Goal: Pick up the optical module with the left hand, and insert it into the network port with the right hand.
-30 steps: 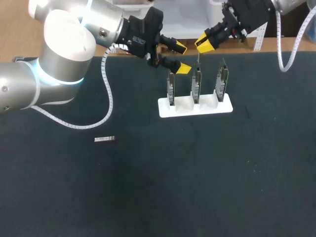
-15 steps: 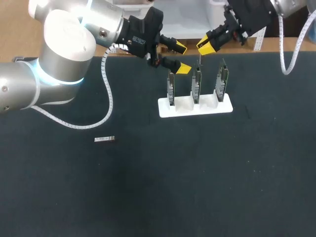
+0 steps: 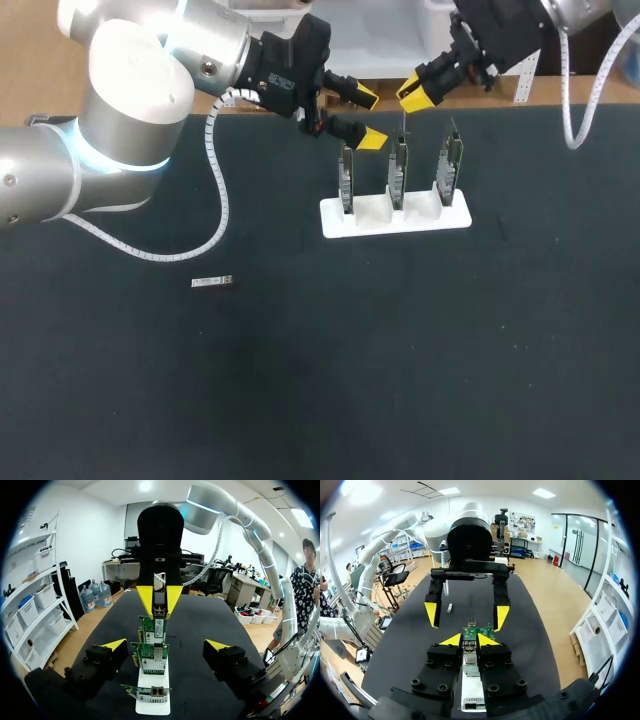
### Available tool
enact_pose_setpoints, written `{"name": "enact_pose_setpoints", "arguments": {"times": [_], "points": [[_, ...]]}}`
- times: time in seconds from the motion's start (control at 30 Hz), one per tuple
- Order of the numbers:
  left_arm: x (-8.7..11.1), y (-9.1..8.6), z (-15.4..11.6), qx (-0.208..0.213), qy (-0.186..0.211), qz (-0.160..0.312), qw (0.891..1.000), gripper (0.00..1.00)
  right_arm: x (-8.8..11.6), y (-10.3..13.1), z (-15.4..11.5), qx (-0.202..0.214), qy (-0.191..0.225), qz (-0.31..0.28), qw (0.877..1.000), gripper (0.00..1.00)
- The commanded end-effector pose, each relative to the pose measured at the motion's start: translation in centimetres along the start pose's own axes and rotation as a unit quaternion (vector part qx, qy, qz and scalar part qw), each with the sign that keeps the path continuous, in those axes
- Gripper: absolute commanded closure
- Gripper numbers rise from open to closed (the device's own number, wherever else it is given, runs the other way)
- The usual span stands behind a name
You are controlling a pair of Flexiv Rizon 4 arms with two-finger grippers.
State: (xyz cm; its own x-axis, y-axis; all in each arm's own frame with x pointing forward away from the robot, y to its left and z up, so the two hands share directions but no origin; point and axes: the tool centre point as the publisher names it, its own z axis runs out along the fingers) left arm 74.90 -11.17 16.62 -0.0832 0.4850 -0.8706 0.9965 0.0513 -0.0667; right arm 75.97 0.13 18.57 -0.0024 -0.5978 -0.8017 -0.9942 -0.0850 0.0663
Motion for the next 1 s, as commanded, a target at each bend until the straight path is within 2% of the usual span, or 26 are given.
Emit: {"name": "enact_pose_setpoints", "arguments": {"times": [0.03,0.57,1.0], "points": [[-0.1,0.2,0.1,0.001,0.003,-0.001,1.0,0.0,0.2,-0.5,0.1,-0.007,-0.004,0.004,1.0,1.0],[-0.1,0.2,0.1,0.001,0.003,-0.001,1.0,0.0,0.4,0.3,1.4,-0.014,-0.005,0.013,1.0,1.0],[-0.1,0.2,0.1,0.001,0.003,-0.001,1.0,0.0,0.8,0.0,1.3,-0.007,-0.005,0.02,1.0,1.0]]}}
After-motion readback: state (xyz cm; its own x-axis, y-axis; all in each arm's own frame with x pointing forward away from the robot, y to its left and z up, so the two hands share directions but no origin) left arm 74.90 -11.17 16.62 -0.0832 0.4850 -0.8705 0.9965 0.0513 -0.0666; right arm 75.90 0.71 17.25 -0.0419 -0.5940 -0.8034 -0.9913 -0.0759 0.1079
